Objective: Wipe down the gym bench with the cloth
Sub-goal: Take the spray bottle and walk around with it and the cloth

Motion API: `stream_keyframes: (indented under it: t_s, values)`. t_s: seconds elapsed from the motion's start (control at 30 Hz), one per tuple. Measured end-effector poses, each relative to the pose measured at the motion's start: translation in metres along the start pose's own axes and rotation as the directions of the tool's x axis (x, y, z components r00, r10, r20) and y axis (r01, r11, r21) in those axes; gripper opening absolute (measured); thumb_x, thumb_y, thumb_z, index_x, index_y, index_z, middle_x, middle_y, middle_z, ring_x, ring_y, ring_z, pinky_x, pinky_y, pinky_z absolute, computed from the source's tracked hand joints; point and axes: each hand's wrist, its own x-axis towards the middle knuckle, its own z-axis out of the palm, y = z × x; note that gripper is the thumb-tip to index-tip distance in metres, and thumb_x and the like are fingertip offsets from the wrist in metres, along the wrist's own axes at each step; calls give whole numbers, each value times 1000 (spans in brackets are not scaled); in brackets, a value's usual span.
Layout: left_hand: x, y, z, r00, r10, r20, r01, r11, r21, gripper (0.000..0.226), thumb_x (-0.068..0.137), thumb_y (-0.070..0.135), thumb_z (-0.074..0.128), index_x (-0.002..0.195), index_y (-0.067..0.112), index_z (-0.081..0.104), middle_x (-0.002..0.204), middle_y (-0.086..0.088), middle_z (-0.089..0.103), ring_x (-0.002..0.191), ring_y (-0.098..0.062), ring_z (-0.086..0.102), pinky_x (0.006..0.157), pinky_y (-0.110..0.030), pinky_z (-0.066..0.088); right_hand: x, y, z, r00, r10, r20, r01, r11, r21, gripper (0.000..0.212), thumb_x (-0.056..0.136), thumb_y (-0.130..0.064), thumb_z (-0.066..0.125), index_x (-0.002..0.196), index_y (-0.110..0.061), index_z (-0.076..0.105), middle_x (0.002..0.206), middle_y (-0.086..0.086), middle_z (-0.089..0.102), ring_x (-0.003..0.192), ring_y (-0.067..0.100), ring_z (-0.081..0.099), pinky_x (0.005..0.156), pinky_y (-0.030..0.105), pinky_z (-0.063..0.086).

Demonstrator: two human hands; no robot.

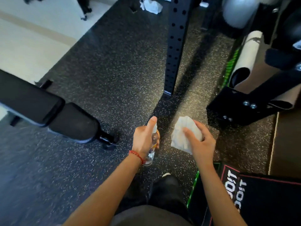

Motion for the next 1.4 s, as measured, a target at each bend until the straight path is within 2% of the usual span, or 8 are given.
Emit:
stream_keyframes:
  t_s: [0.23,0.37,0.5,0.7,0.83,1.1,1.2,1.4]
  values:
    - [16,-15,-100,974,-43,-221,15,992,-124,65,83,57,53,58,-4,53,41,-9,42,36,-20,41,39,-20,33,-20,-21,99,972,-51,230,68,996,-65,36,75,-19,75,106,-30,63,104,-11,63,99,14,59,88,43,51]
    - [36,-25,-175,949,-110,-295,53,979,-195,73,65,69,52,61,-4,53,52,-15,43,46,-23,40,48,-31,36,-38,-33,171,940,-67,335,104,990,-94,35,74,-23,76,107,-25,64,106,-9,64,99,12,60,90,46,50]
    - [56,-36,-260,917,-171,-361,89,968,-233,62,85,54,51,51,2,46,46,-12,44,39,-22,41,45,-28,37,-62,-44,250,924,-53,379,104,988,-113,34,74,-25,76,105,-30,62,107,-14,62,102,8,58,92,43,49]
    - [83,-47,-361,861,-260,-438,136,946,-294,54,89,49,50,61,3,51,48,-11,45,39,-21,42,40,-25,38,-84,-57,351,903,-29,428,95,987,-133,33,76,-18,75,107,-24,64,101,-16,63,96,0,58,90,31,50]
    - [96,-57,-388,834,-331,-441,193,924,-329,61,80,58,54,49,6,46,45,-8,47,39,-22,44,46,-30,40,-88,-58,383,896,-45,441,132,977,-169,35,76,-20,75,109,-19,65,100,-18,63,95,-8,57,86,22,48]
    - [109,-74,-402,737,-457,-499,268,874,-405,62,88,48,51,38,11,52,40,-2,51,47,-23,49,60,-40,47,-71,-59,413,864,-1,504,123,970,-209,33,76,-19,75,105,-26,64,104,-18,63,101,-1,58,92,29,48]
    - [113,-75,-402,711,-498,-497,272,846,-459,65,87,47,50,30,16,51,40,-3,50,43,-23,47,56,-39,46,-62,-59,422,846,16,534,119,969,-218,33,76,-20,76,105,-27,64,107,-15,64,103,3,58,93,31,48]
    - [120,-68,-400,667,-540,-513,293,824,-485,58,88,40,49,42,6,50,40,-4,49,38,-22,44,50,-32,41,-48,-67,441,798,12,603,146,966,-212,32,76,-16,75,106,-22,65,105,-15,64,100,0,59,90,25,47]
